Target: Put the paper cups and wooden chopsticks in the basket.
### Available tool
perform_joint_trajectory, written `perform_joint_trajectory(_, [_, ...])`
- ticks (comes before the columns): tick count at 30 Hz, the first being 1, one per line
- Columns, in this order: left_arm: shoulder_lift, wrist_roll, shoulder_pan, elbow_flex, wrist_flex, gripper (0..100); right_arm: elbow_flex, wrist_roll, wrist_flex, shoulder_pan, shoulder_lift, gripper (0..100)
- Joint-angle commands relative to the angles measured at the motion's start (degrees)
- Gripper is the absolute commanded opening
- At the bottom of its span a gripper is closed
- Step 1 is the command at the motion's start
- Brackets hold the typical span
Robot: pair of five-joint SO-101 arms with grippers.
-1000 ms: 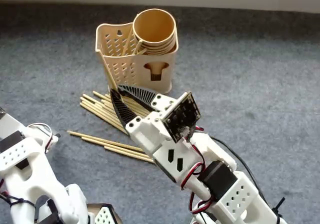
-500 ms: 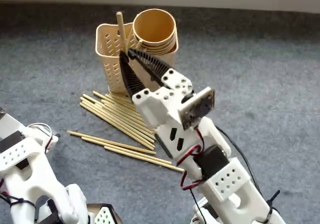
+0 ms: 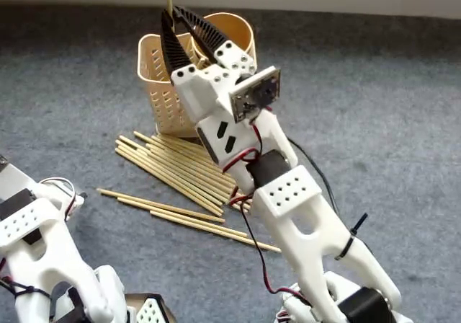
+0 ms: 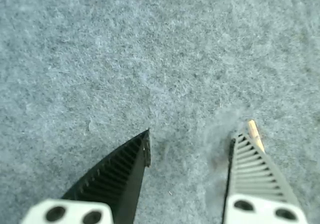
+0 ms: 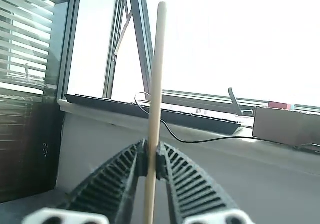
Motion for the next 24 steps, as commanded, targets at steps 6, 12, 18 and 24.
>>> perform_joint_trajectory(6, [-0.2, 0.2, -0.6, -0.2, -0.8, 25, -7.3, 0.8, -5.9, 0.8, 9.1, 0.5])
perform_joint_trajectory(12, [-0.2, 0.2, -0.6, -0.2, -0.8, 25, -7.1, 0.8, -7.2, 0.8, 12.0, 0.5])
perform_joint_trajectory(18, [-0.2, 0.2, -0.6, -0.2, -0.8, 25, -7.0, 0.8, -6.5, 0.6, 12.0, 10.4])
perform_joint_trajectory(24, [-0.2, 0.2, -0.6, -0.2, -0.8, 25, -7.3, 0.8, -2.0, 0.7, 11.8, 10.9])
